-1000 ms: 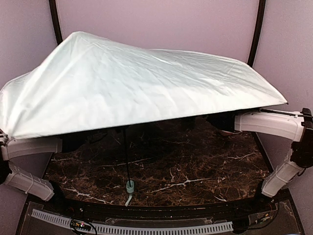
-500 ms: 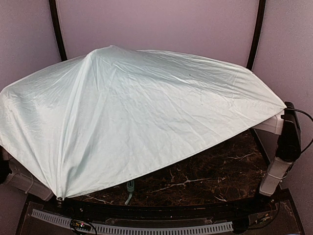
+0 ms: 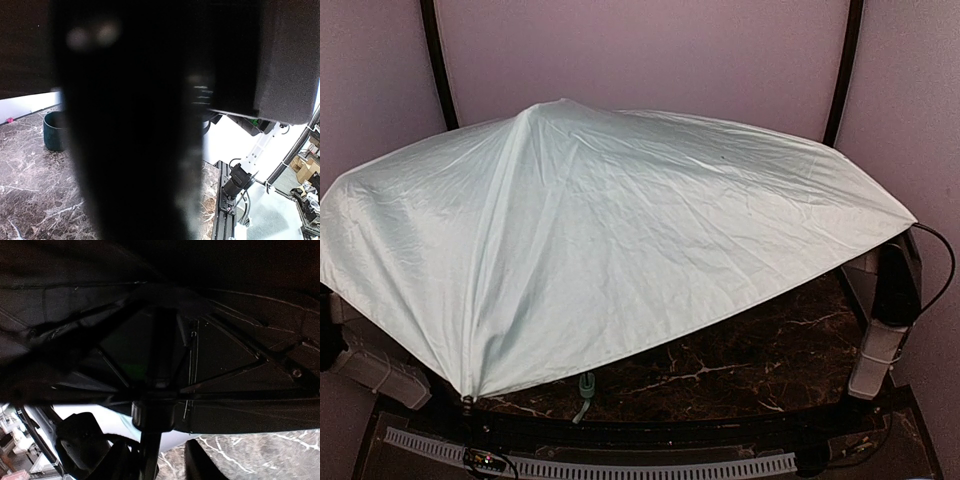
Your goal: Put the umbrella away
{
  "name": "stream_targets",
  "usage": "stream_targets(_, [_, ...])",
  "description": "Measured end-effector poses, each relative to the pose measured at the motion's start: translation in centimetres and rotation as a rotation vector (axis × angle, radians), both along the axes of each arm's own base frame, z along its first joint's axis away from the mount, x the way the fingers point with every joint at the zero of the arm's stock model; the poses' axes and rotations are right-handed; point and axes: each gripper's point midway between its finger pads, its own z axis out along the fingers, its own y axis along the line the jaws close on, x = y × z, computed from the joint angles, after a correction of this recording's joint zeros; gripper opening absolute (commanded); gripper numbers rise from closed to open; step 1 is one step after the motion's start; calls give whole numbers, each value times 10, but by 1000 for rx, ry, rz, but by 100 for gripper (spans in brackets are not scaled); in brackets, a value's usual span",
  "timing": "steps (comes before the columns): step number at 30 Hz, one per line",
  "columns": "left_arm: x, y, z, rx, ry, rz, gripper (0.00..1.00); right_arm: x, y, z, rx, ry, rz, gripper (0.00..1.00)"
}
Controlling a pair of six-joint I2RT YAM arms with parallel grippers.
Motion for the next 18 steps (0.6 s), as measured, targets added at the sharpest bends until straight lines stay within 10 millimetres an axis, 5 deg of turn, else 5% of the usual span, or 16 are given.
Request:
stream_targets(6, [-3, -2, -1, 6, -9, -19, 0, 1, -1, 5, 30, 6, 0, 21])
stream_targets(10, [-6, -3, -3, 12, -21, -41, 0, -2, -1, 8, 47, 6, 12, 1])
stream_targets(14, [-4, -4, -2, 13, -41, -40, 0, -4, -2, 10, 63, 22, 20, 0])
stream_targets(16, [-4, -4, -2, 13, -46, -42, 9, -4, -2, 10, 67, 23, 21, 0])
stream_targets(18, [-5, -4, -3, 16, -50, -48, 32, -4, -2, 9, 68, 26, 21, 0])
